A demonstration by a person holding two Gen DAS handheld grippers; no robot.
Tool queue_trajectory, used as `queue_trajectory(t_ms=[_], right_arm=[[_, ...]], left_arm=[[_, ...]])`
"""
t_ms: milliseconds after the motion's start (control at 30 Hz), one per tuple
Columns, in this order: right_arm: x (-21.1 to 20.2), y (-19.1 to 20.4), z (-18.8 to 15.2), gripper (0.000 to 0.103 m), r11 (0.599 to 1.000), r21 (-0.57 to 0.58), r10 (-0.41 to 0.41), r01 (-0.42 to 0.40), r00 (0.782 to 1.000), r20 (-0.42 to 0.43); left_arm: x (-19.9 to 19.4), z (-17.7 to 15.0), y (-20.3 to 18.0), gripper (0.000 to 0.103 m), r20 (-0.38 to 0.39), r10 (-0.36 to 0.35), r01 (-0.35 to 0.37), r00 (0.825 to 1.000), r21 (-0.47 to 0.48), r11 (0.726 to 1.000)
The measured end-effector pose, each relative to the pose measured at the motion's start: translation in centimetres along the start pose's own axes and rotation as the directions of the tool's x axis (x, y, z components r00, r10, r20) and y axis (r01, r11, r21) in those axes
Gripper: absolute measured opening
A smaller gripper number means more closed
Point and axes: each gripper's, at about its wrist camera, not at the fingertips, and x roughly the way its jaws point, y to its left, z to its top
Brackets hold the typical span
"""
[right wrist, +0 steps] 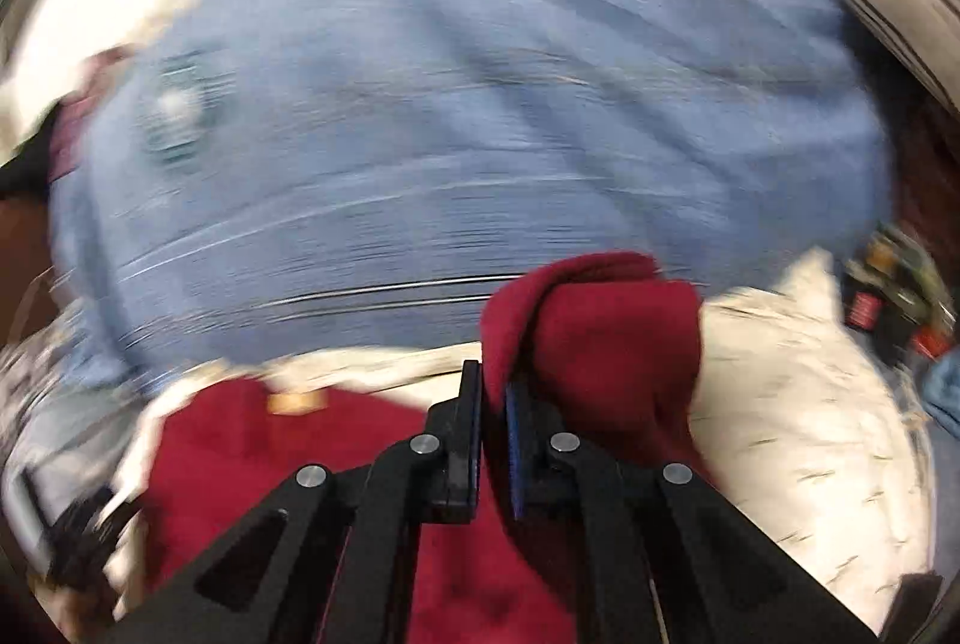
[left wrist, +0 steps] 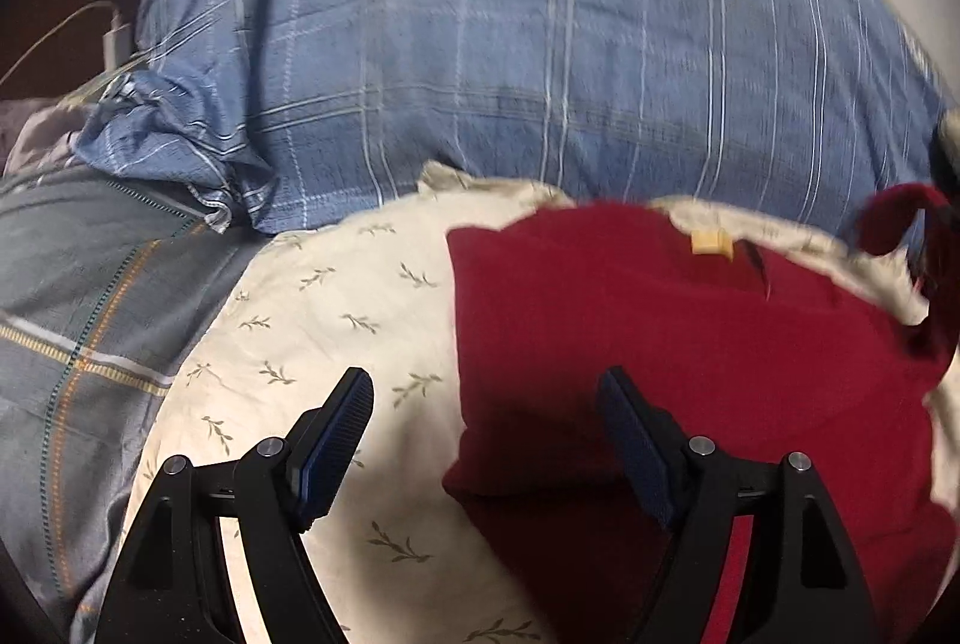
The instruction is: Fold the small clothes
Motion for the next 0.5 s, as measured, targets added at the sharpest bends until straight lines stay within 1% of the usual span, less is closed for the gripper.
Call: queue_trajectory(t_ms=[67, 100, 133, 167, 200, 233, 267, 300, 333, 400, 467, 500], right_arm=[[-0.1, 3.3, -1.7, 0.007, 0.995, -0.065, 0.071, -0.073, 0.997, -0.038], [0.5, 5.2, -2.9, 0.010, 0.988, -0.105, 0.104, -0.112, 0.991, -0.079], [1.3, 6.8, -4.5, 0.013, 0.981, -0.133, 0.124, -0.140, 0.985, -0.121], [2.0, 7.1, -5.3, 0.015, 0.978, -0.144, 0.133, -0.154, 0.980, -0.149], [3.3, 7.9, -7.1, 0.020, 0.972, -0.158, 0.139, -0.175, 0.966, -0.217], [4.0, 8.3, -8.4, 0.030, 0.971, -0.160, 0.130, -0.177, 0.955, -0.267], [4.4, 8.2, -9.1, 0.035, 0.972, -0.159, 0.121, -0.172, 0.950, -0.286], [4.6, 7.6, -9.9, 0.035, 0.975, -0.145, 0.118, -0.166, 0.948, -0.295], [4.5, 7.2, -10.2, 0.038, 0.977, -0.133, 0.122, -0.167, 0.948, -0.295], [3.3, 6.4, -10.8, 0.051, 0.980, -0.100, 0.137, -0.171, 0.950, -0.282], [1.7, 5.6, -11.0, 0.066, 0.980, -0.061, 0.172, -0.190, 0.958, -0.227], [0.7, 4.9, -11.0, 0.068, 0.981, -0.036, 0.183, -0.193, 0.965, -0.190]], left_arm=[[-0.3, -0.2, 0.6, 0.077, 0.004, -0.017, 0.017, 1.000, -0.032, 0.999], [-0.3, -0.2, 0.8, 0.077, 0.000, -0.023, 0.023, 1.000, -0.040, 0.999], [-0.2, -0.4, 0.8, 0.077, -0.007, -0.029, 0.029, 1.000, -0.046, 0.999], [-0.3, -0.5, 1.0, 0.077, -0.010, -0.037, 0.036, 0.999, -0.048, 0.998], [-0.4, -0.7, 0.8, 0.077, -0.013, -0.049, 0.048, 0.999, -0.048, 0.998], [-0.4, -0.7, 0.8, 0.077, -0.015, -0.058, 0.057, 0.998, -0.046, 0.997], [-0.6, -0.8, 0.7, 0.077, -0.018, -0.071, 0.070, 0.997, -0.042, 0.997], [-0.6, -0.8, 0.5, 0.077, -0.021, -0.087, 0.086, 0.996, -0.037, 0.996], [-0.7, -0.9, 0.3, 0.077, -0.023, -0.099, 0.099, 0.995, -0.031, 0.995], [-0.8, -0.8, -0.1, 0.077, -0.030, -0.116, 0.115, 0.993, -0.032, 0.993], [-0.6, -0.3, -0.5, 0.077, -0.047, -0.154, 0.151, 0.987, -0.058, 0.987], [-0.5, 0.0, -0.7, 0.077, -0.054, -0.170, 0.166, 0.984, -0.067, 0.984]])
